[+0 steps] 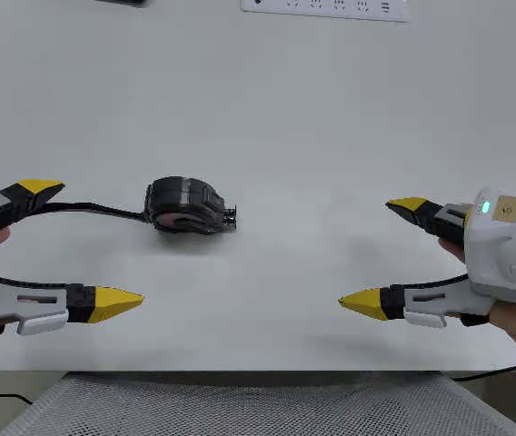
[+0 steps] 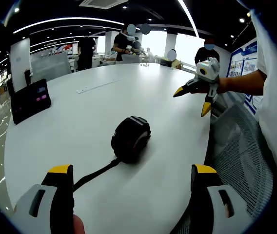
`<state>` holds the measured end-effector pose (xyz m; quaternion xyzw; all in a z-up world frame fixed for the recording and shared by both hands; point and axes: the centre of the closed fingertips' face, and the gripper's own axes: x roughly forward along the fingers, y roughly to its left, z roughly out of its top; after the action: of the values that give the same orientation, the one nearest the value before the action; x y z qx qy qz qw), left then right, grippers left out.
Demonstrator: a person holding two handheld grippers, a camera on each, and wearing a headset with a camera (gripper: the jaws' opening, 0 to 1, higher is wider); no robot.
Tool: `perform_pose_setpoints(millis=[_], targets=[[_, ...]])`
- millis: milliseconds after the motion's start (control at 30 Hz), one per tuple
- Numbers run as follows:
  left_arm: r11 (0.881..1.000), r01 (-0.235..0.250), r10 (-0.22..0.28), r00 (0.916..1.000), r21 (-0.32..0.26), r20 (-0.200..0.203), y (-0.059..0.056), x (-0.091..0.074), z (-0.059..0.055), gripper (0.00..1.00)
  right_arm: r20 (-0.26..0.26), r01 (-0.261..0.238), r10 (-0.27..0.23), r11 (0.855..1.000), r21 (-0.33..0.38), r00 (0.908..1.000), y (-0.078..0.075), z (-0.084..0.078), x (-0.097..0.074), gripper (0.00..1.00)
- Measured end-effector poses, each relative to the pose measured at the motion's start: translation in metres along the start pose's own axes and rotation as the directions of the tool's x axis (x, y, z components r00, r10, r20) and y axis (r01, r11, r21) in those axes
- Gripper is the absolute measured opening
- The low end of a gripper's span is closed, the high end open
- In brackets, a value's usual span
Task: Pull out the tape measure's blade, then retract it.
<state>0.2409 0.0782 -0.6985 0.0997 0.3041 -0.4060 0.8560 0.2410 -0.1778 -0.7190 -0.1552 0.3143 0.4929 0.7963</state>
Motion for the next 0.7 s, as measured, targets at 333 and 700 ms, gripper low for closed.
perform_pose_setpoints(millis=[333,700], targets=[[1.000,0.001,-0.001,1.0000,0.001,-0.008,0.0000,0.0013,-0.0026,0.98,0.008,0.006,-0.006,1.000,-0.003,0.9999,-0.0008,0.0014,0.0006,0.85],[1.000,0.000,0.000,1.0000,-0.012,-0.003,0.0017,0.0005,-0.0038,0.96,0.031,0.003,-0.003,1.000,0.005,0.9995,-0.0007,0.0044,0.0006,0.83]])
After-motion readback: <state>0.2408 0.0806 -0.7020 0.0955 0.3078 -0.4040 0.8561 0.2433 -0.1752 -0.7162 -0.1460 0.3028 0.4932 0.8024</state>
